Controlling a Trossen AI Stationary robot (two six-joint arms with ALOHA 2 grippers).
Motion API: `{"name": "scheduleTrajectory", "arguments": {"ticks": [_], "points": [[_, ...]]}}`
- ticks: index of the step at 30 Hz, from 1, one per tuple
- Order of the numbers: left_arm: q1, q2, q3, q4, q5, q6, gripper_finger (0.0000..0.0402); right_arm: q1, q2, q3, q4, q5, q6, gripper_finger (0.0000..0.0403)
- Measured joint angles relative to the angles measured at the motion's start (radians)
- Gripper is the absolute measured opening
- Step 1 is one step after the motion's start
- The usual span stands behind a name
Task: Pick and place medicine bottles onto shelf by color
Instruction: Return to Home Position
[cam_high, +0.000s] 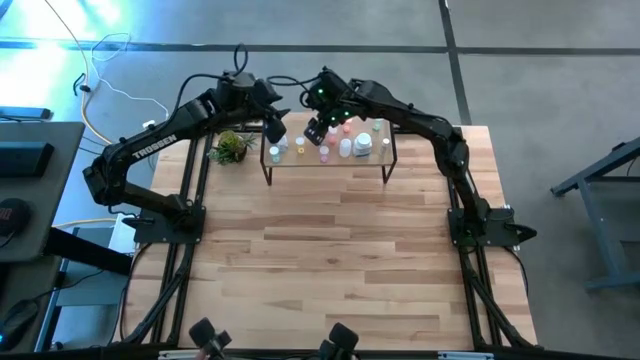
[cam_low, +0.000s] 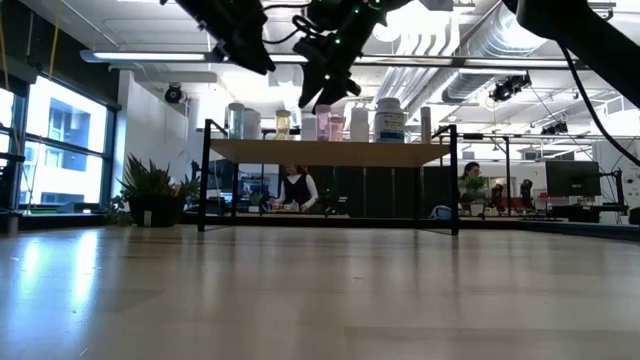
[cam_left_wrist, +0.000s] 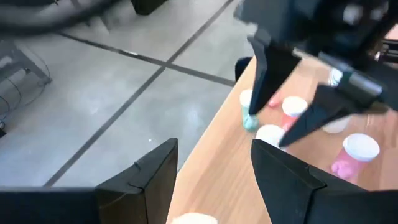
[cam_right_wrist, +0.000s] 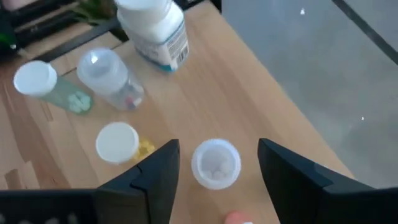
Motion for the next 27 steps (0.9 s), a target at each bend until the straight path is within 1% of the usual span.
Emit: {"name": "scheduleTrajectory", "arguments": {"ticks": [4, 9, 13, 15, 18, 20, 23, 27], "points": [[-0.008, -0.002, 0.0, -0.038, 0.005, -0.031, 0.0195, -0.011, -0.001, 0.041, -0.004, 0.002, 0.0, 0.0209], [-0.028, -0.025, 0.0, -0.068, 0.007, -0.052, 0.0195, -0.022, -0.031, 0.036, -0.012, 0.002, -0.003, 0.0209], [-0.061, -0.051, 0.0, -0.076, 0.012, -0.102, 0.0195, -0.024, -0.041, 0.04, -0.045, 0.002, -0.05, 0.0209], [-0.076, -0.069, 0.0, -0.104, 0.046, -0.142, 0.0195, -0.024, -0.051, 0.04, -0.049, 0.0, -0.073, 0.0209], [-0.099, -0.101, 0.0, -0.152, 0.133, -0.206, 0.0195, -0.024, -0.073, 0.04, -0.052, -0.001, -0.121, 0.0209], [-0.123, -0.137, -0.025, -0.151, 0.157, -0.25, 0.0195, -0.026, -0.091, 0.04, -0.054, -0.007, -0.152, 0.0209], [-0.172, -0.212, -0.104, -0.106, 0.118, -0.342, 0.0195, -0.036, -0.13, 0.039, -0.054, -0.033, -0.189, 0.0209], [-0.261, -0.339, -0.244, -0.016, 0.018, -0.468, 0.0195, -0.059, -0.185, 0.039, -0.053, -0.152, -0.209, 0.0209]]}}
